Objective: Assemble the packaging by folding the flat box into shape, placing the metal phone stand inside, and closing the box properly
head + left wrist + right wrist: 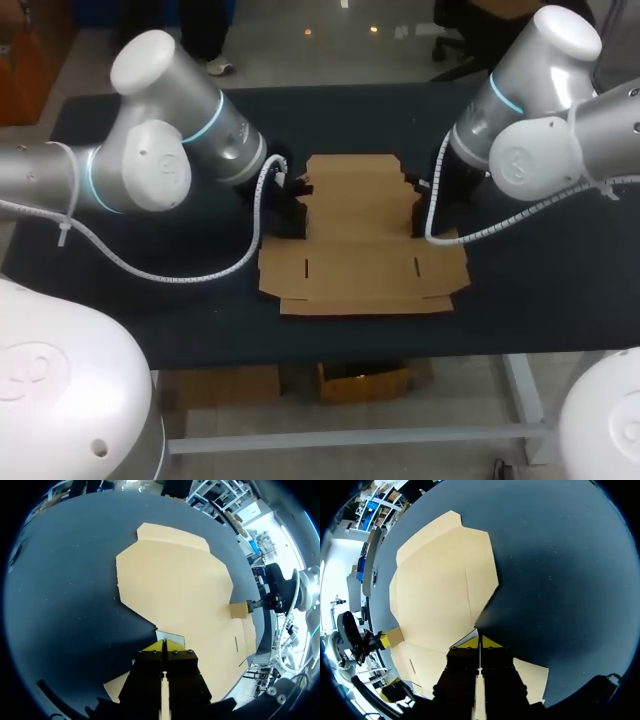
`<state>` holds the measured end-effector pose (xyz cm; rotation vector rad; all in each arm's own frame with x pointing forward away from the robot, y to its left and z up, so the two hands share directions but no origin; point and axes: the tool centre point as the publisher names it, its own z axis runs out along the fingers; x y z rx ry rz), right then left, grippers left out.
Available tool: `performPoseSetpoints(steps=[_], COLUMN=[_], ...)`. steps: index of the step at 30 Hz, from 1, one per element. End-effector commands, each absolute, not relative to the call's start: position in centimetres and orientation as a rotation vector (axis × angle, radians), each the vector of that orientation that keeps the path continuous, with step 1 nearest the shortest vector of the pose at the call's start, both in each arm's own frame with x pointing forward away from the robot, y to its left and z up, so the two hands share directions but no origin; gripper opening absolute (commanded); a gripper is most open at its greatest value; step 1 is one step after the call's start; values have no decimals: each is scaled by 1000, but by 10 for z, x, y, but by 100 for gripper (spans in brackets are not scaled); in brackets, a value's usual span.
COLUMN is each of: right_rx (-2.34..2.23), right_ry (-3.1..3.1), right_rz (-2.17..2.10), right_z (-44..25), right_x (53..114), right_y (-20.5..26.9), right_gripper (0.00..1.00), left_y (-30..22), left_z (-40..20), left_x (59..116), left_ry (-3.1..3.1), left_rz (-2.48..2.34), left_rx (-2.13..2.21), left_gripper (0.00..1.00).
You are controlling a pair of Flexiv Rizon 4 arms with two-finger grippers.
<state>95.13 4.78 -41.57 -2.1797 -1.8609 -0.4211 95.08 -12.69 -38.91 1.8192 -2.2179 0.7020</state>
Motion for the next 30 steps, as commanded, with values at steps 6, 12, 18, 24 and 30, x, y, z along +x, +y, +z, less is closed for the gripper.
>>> performPoseSetpoints(steps=[6,12,18,24,30], right_rx=[-2177,-2179,-2183,-2187,-2189], right_ry=[-1864,-1864,-1863,-1862,-1867], right_rz=[-415,-413,-414,-421,-428], right_z=[-415,-415,-415,-415,-414], right_x=[951,950,950,950,950], right_y=[50,50,51,52,53], right_gripper=[0,0,0,0,0], left_y=[-135,-136,-137,-139,-140], left_z=[-391,-393,-393,-394,-395], left_x=[950,947,944,942,941], left_ry=[-2224,-2217,-2204,-2203,-2200], left_rz=[687,686,695,691,687], left_rx=[1813,1842,1871,1882,1899], left_gripper=[0,0,0,0,0])
